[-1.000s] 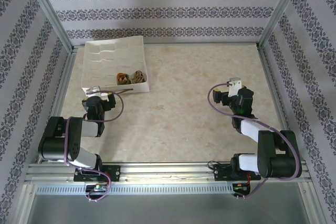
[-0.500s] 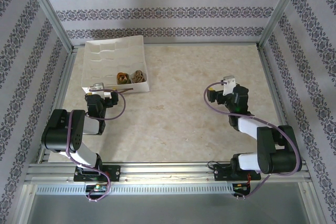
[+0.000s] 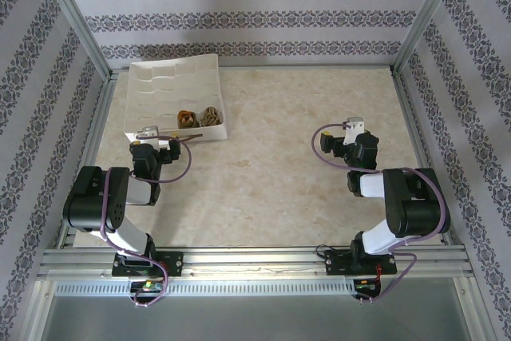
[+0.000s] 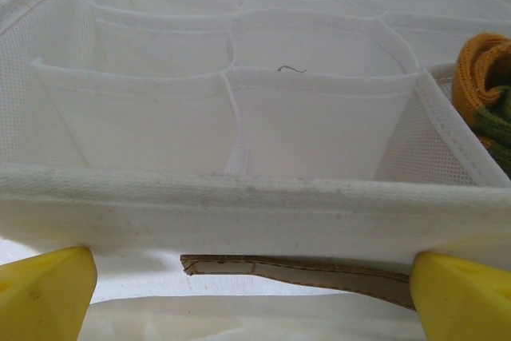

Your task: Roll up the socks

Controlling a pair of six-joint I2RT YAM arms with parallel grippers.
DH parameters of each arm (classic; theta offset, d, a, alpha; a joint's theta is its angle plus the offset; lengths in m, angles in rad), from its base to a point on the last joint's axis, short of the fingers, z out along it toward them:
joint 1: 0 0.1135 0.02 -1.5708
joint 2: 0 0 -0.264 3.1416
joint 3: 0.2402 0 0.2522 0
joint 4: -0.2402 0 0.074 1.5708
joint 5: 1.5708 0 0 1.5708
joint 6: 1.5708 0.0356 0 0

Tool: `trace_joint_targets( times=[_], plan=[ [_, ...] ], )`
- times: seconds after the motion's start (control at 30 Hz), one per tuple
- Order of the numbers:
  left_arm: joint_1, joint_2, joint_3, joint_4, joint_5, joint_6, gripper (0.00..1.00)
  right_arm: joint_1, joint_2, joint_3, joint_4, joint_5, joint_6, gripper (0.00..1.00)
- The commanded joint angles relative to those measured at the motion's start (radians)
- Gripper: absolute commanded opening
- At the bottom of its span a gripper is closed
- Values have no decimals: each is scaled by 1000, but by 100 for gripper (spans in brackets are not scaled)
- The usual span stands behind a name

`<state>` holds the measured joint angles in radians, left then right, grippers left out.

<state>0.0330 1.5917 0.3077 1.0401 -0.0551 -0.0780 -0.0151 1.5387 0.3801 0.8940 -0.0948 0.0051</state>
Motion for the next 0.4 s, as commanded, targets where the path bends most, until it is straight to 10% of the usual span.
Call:
trace_joint_targets(
  times=[0.0, 0.37],
  plan=[
    [-2, -3, 14, 25, 13, 19, 99, 10, -18, -1, 32, 26, 17, 98],
    [-5, -4, 18, 19, 10, 20, 99, 12, -11, -25, 90, 0, 5, 98]
  ],
)
